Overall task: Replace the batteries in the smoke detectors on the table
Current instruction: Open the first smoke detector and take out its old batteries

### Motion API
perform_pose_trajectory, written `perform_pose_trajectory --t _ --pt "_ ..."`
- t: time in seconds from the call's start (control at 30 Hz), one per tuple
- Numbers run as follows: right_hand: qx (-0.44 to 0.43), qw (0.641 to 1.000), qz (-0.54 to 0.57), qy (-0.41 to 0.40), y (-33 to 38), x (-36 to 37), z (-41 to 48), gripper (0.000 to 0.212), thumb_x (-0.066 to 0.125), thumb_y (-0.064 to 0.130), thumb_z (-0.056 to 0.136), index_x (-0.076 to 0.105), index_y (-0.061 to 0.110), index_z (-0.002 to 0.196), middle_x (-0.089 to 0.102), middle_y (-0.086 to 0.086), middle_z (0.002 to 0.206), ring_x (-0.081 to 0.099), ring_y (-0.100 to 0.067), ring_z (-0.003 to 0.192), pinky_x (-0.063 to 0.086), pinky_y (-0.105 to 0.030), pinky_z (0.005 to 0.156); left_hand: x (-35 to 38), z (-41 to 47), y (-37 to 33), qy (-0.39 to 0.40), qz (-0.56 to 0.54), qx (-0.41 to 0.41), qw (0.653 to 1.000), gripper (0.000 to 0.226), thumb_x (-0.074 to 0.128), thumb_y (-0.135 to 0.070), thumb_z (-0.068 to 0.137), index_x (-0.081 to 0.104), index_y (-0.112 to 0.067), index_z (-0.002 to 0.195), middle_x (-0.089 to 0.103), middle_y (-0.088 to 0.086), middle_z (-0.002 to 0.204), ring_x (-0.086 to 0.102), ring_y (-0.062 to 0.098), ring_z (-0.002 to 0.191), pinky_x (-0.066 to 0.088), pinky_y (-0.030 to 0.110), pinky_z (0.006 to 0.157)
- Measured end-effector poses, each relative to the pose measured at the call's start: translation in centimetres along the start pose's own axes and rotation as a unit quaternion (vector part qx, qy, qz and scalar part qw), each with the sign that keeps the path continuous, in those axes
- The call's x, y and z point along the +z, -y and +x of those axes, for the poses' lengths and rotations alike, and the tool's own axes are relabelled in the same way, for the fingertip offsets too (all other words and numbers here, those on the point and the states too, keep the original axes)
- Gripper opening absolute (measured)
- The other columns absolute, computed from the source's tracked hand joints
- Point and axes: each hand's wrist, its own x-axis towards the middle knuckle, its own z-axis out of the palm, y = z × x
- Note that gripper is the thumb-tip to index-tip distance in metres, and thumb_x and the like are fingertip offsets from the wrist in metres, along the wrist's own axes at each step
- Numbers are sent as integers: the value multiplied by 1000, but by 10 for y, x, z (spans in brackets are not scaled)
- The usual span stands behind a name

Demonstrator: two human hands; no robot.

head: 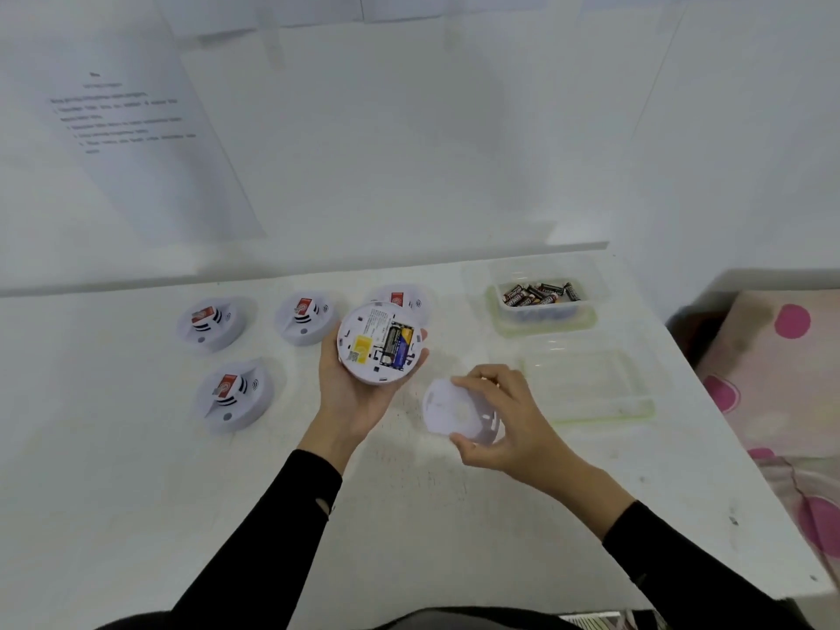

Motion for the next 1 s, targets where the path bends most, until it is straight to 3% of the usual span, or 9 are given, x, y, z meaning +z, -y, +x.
perform_pose_trajectory --t 0.17,0.3,0.4,0.53,0.63,0.7,0.8,0.9,1.0 --pt "16 995 -82 54 -29 23 -18 60 65 45 75 61 15 127 56 -4 114 43 -13 105 37 -22 93 -4 -11 9 8 -23 -14 1000 52 35 -47 98 75 -15 109 66 18 123 56 39 118 47 57 101" --pt "32 992 -90 84 -36 26 -18 60 59 50 78 57 25 132 54 1 118 40 -9 111 26 -23 94 2 -16 19 13 -27 -40 999 60 36 -55 97 58 -12 133 60 20 131 51 39 124 48 56 100" --pt "32 992 -79 91 -36 25 -19 59 57 54 78 57 27 131 53 4 122 38 -7 116 25 -25 95 11 -22 25 8 -26 -51 998 67 41 -61 93 54 -11 136 62 21 130 55 39 121 53 56 93" --pt "14 1000 -25 10 -23 13 -18 43 62 41 87 60 21 125 54 4 127 43 -7 122 38 -26 100 19 -24 30 4 -13 -46 999 65 46 -57 90 55 -11 135 63 21 127 58 39 118 50 57 96" --pt "8 992 26 -123 2 -8 -4 23 61 21 90 65 15 112 59 3 114 55 -9 109 43 -24 91 28 -22 35 8 10 -47 999 66 45 -58 89 55 -11 136 60 22 130 60 38 116 48 56 99" --pt "6 985 58 -163 20 -20 4 22 64 12 89 63 12 111 60 1 107 57 -6 96 42 -16 82 35 -21 39 21 38 -44 998 72 45 -58 89 48 -11 143 57 22 132 59 37 115 48 54 100" --pt "-3 983 70 -169 35 -33 12 33 70 10 84 61 10 116 57 -2 110 56 -4 96 41 -10 82 48 -20 46 36 36 -34 998 68 43 -56 92 49 -12 143 60 20 128 63 34 111 45 55 104" --pt "-5 988 29 -154 35 -42 17 43 74 22 83 60 14 123 52 -2 119 50 -10 115 39 -14 95 57 -18 49 54 19 -26 998 53 37 -51 97 60 -17 130 65 15 122 64 32 108 46 56 102" --pt "-21 988 -6 -152 33 -49 23 43 70 29 84 60 15 124 49 0 121 46 -13 118 36 -17 101 63 -16 48 72 14 -30 997 49 33 -50 100 58 -20 130 64 14 122 64 31 107 47 58 100"
